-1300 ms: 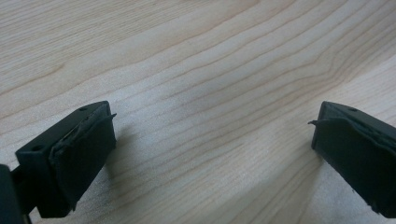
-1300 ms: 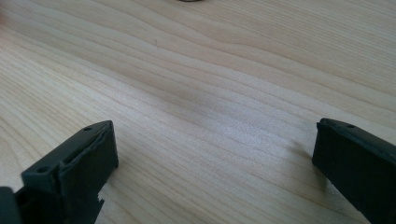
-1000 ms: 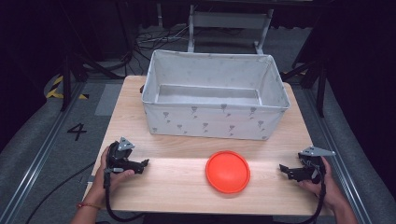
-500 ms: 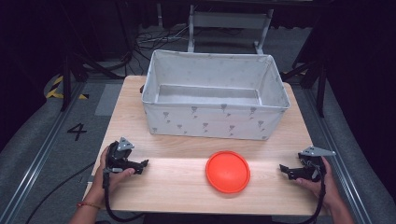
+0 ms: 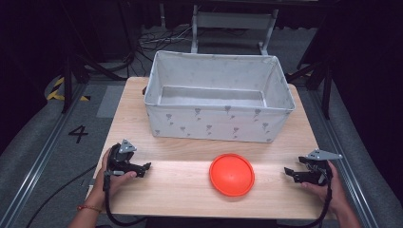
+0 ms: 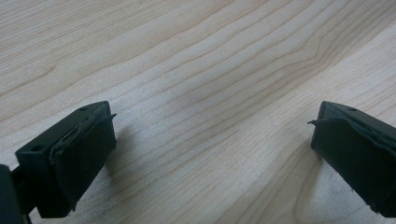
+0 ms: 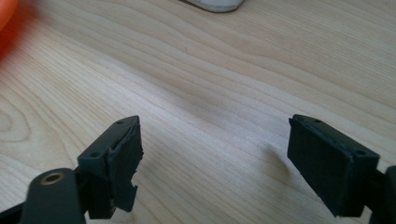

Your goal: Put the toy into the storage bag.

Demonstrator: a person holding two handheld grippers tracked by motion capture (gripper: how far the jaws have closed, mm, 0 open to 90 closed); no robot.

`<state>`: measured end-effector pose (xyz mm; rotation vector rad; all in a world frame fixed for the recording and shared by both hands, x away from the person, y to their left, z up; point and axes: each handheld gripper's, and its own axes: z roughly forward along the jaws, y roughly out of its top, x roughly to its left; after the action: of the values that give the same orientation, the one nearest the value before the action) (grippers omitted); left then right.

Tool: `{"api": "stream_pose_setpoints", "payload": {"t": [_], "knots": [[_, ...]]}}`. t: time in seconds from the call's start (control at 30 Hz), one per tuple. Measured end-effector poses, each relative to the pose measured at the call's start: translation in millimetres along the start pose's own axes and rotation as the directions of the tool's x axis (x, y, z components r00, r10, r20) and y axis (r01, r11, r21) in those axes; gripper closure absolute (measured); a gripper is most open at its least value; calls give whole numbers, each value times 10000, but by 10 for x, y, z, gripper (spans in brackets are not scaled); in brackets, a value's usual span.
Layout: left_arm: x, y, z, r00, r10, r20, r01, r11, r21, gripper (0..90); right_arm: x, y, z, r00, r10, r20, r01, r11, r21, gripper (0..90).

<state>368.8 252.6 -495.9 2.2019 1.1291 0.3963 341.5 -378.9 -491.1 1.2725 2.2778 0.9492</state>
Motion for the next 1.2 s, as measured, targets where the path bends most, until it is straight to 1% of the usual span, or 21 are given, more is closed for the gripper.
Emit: {"api": "stream_pose_setpoints", "payload": {"t": [0.1,0.2,0.3,0.37,0.43,0.53,0.63,0.67,0.8,0.9,1.03,1.13,1.2], "knots": [[1,-2,0,10000,17,-4,-17,10000,-21,2,32,33,-19,9998,-16,-187,14,9999,-134,179],[1,-2,0,10000,11,-1,-11,10000,-25,2,107,86,-35,9990,-291,-350,282,9993,-244,191],[-5,-9,-4,10000,-24,6,24,10000,-22,4,165,132,-43,9975,-384,-595,359,9985,-422,200],[-7,-23,-16,10000,-18,1,18,10000,-37,5,208,168,-43,9964,-459,-717,428,9981,-435,201],[-4,-43,-34,10000,28,-35,-28,10000,-48,5,268,210,-43,9946,-677,-786,644,9970,-437,203],[-5,-73,-61,10000,-13,-3,13,10000,-28,5,350,269,-22,9910,-971,-917,941,9949,-372,223],[-5,-85,-75,10000,-27,1,27,10000,9,5,426,325,-1,9878,-1152,-1044,1117,9930,-384,222],[-2,-94,-79,10000,-1,-17,1,10000,-37,5,426,325,-1,9878,-1152,-1044,1117,9930,-384,222],[4,-120,-103,10000,-16,6,16,10000,-12,5,601,428,22,9763,-1584,-1473,1526,9870,-503,221],[8,-133,-114,10000,-21,-28,21,10000,-31,5,692,493,42,9690,-1723,-1770,1630,9844,-660,221],[8,-133,-115,10000,-27,-37,26,10000,-37,5,804,590,80,9613,-1916,-1977,1796,9807,-773,222],[7,-135,-115,10000,-46,-7,46,10000,-28,5,900,659,133,9524,-2099,-2211,1962,9771,-822,222],[5,-137,-119,10000,-71,-14,71,10000,-14,5,973,707,193,9454,-2312,-2298,2191,9727,-771,216]]}}
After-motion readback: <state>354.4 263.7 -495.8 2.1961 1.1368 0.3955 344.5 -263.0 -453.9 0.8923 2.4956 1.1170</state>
